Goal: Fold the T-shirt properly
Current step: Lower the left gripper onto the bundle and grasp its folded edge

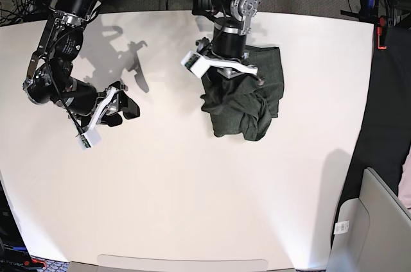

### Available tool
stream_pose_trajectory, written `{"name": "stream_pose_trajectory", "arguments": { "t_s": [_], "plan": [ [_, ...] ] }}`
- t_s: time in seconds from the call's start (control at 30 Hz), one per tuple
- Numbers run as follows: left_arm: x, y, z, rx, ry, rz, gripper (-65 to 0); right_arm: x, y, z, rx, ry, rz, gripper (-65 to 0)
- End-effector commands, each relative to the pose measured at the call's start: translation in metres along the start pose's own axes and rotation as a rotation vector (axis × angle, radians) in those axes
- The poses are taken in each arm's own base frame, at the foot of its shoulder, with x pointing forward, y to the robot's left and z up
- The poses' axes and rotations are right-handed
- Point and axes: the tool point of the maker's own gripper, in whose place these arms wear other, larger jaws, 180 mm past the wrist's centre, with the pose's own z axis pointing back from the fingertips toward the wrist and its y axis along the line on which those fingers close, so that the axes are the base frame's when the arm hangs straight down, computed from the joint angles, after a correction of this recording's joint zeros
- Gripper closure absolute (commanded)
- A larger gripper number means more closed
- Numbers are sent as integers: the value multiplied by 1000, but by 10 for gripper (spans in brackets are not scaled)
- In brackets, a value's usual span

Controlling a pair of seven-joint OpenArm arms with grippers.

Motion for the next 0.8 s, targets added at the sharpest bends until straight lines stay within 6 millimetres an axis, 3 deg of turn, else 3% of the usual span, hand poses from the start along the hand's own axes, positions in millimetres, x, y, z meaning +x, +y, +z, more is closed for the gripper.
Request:
{"name": "stream_pose_trajectory", "arguments": {
  "t_s": [0.0,0.33,0.6,0.77],
  "plan": [
    [8,16,-2,55,-28,14,-69,18,0,5,2,-52,23,-337],
    [-30,50,-3,150,79,33,-69,20,0,6,0,-57,25,-337],
    [-61,55,15,161,165,35,-69,20,0,6,0,-57,25,-337],
    [-39,73,23,199,109,92,-80,20,0,5,2,-56,27,-337]
  ]
}}
